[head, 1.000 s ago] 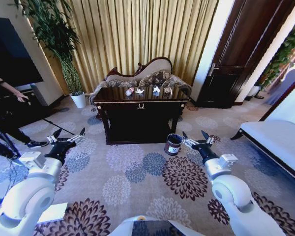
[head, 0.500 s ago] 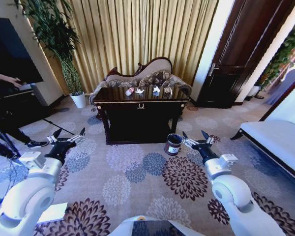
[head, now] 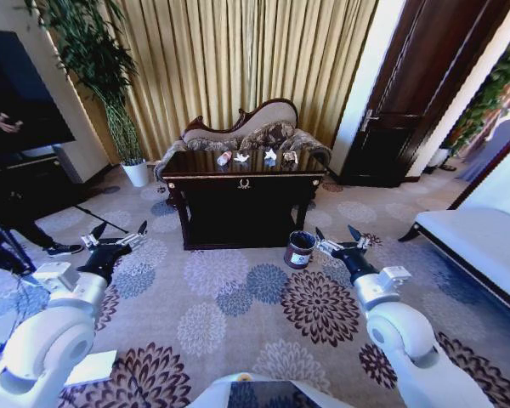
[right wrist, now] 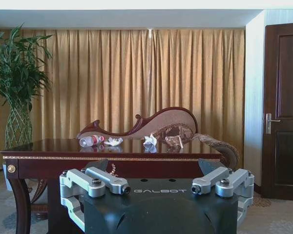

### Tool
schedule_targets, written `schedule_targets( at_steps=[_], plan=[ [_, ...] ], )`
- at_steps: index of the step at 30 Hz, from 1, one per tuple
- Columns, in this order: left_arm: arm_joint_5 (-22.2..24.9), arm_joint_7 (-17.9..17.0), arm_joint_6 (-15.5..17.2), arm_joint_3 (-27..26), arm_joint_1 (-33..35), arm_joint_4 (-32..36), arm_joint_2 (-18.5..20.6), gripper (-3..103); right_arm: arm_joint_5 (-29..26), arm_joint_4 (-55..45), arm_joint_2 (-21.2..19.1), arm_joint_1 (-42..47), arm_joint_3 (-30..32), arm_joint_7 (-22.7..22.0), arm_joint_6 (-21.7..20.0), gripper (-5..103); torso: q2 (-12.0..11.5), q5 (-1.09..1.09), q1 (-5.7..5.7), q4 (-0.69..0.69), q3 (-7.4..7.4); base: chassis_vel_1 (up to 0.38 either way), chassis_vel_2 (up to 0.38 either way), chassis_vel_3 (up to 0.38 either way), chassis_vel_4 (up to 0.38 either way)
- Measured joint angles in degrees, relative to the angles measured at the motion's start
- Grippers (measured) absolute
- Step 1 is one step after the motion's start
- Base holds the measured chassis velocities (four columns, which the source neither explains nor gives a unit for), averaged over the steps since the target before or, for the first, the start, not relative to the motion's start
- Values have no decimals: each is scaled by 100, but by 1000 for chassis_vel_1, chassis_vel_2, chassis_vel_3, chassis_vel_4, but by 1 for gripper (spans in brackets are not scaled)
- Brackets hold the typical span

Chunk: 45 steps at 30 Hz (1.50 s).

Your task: Move to the front of the table and place the trash on the table into the trash bin.

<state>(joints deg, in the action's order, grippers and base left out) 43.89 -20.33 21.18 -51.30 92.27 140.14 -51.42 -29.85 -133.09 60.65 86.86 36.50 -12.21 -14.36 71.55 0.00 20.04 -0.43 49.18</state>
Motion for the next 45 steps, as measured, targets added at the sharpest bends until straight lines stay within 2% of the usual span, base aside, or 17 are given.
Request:
schedule_targets(
  at_steps=[24,27,28,29,31,32,35,36,37,38,39,40,45],
  plan=[
    [-4,6,-23,-12,25,-3,-20,100,2,-4,16,25,17,2,2,100,0,0,0,0,0,0,0,0,0],
    [-160,227,-366,-159,301,-72,-321,100,60,-140,195,318,191,67,40,100,0,0,1,1,1,0,0,0,0],
    [-264,371,-588,-256,481,-117,-517,100,106,-232,321,523,309,117,73,100,0,0,1,0,0,0,0,0,0],
    [-264,371,-588,-256,481,-117,-517,100,106,-232,321,523,309,117,73,100,0,0,1,0,0,0,0,0,0],
    [-509,718,-1121,-482,909,-230,-984,100,237,-496,672,1095,644,259,169,100,0,0,-1,-1,-1,0,0,0,0],
    [-509,718,-1121,-482,909,-230,-984,100,237,-496,672,1095,644,259,169,100,0,0,-1,-1,-1,0,0,0,0],
    [-785,1105,-1719,-739,1391,-353,-1509,100,375,-786,1056,1717,1011,407,269,100,1,0,0,0,-1,0,0,0,0],
    [-893,1263,-1958,-842,1584,-403,-1720,100,354,-890,1165,1926,1126,452,318,100,1,-1,0,-4,-1,0,0,0,0],
    [-893,1263,-1958,-842,1584,-403,-1720,100,354,-890,1165,1926,1126,452,318,100,1,-1,0,-4,-1,0,0,0,0],
    [-974,1454,-2241,-966,1804,-462,-1968,100,239,-968,1200,2005,1184,468,371,100,1,-1,-1,-1,-1,0,0,0,0],
    [-932,1518,-2323,-1018,1851,-482,-2042,100,196,-990,1203,2016,1195,471,387,100,1,-1,-1,7,-1,0,0,0,0],
    [-872,1595,-2414,-1069,1891,-488,-2116,100,151,-1004,1204,2017,1198,472,392,100,2,1,-1,4,-2,0,0,0,0],
    [-784,1687,-2443,-1099,1955,-466,-2143,100,74,-1013,1212,2000,1177,472,383,100,1,1,0,-1,0,0,0,0,0]
  ],
)
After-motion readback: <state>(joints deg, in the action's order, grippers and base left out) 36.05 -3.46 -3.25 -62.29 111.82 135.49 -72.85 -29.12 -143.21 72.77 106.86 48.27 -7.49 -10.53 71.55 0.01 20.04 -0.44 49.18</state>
